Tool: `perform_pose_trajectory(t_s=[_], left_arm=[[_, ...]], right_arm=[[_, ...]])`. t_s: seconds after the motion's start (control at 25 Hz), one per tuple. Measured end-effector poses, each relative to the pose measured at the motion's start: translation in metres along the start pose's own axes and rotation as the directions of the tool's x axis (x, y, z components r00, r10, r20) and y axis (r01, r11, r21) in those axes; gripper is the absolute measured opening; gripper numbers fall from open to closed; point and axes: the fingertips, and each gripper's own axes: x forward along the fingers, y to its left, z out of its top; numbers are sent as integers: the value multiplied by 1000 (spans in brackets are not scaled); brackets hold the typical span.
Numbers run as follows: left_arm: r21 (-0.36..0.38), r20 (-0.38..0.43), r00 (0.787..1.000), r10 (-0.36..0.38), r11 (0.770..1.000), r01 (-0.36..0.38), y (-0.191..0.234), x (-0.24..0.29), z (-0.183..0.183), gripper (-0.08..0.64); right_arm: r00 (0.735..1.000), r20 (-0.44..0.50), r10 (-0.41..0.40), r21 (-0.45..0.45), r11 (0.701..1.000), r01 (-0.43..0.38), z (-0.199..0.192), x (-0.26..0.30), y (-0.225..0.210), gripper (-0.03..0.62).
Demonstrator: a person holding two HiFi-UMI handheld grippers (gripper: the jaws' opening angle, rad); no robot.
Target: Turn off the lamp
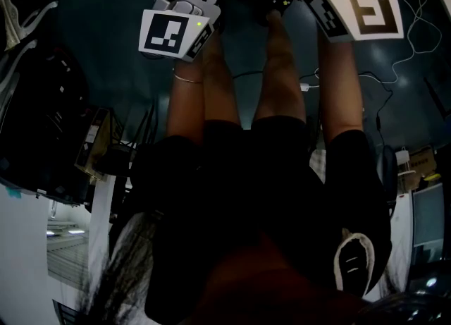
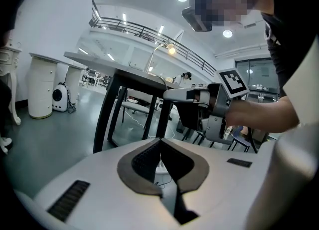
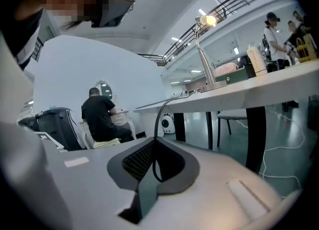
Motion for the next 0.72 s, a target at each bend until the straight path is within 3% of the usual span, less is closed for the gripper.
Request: perform_pose_trajectory(t_s=[0.24,0.4,0.6,0.72], left_arm=[[77,-15,999,-39,996,40,-9,7,-8,8],[125,-28,999,-37,991,41,-9,15,-8,8],[197,-64,998,-4,980,17,-3,36,-13,9],[163,-40,999,-36,986,42,-3,53,-11,100]], right_arm=[[999,25,32,138,990,-35,8,-19,-4,9],[999,36,38,155,987,-43,20,-30,-2,9],[993,72,98,220,969,-112,39,-33,8,9],[992,59,112,200,972,-122,41,-36,13,9]])
